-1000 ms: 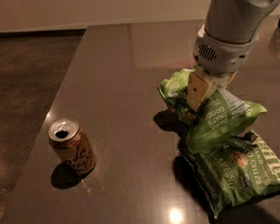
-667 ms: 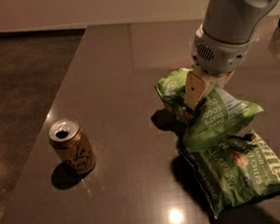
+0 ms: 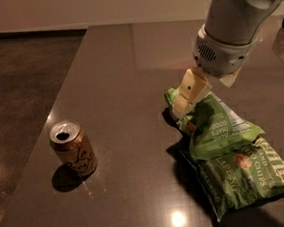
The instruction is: Move green rice chip bag near green jalapeno chip bag
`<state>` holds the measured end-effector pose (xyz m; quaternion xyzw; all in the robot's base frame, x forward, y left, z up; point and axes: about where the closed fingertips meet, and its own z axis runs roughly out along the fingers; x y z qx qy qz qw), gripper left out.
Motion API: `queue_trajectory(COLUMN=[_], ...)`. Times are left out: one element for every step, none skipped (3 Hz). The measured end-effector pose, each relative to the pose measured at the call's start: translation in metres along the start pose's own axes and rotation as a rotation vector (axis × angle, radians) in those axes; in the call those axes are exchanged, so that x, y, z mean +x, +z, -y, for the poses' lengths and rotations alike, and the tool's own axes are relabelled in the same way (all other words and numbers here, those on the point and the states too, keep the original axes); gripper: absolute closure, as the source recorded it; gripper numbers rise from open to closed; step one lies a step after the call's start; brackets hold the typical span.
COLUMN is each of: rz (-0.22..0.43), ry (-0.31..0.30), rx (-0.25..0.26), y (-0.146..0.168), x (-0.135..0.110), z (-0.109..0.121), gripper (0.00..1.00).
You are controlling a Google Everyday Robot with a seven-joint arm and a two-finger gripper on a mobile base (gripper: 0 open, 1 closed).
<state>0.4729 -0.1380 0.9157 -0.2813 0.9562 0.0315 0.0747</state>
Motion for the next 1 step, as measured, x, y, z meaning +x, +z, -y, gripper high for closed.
queue_trajectory(rz=[0.000], ry=[0.000], rx=[0.000], y=[0.0000], x=[0.0000], z=[0.0000], gripper=[0.00])
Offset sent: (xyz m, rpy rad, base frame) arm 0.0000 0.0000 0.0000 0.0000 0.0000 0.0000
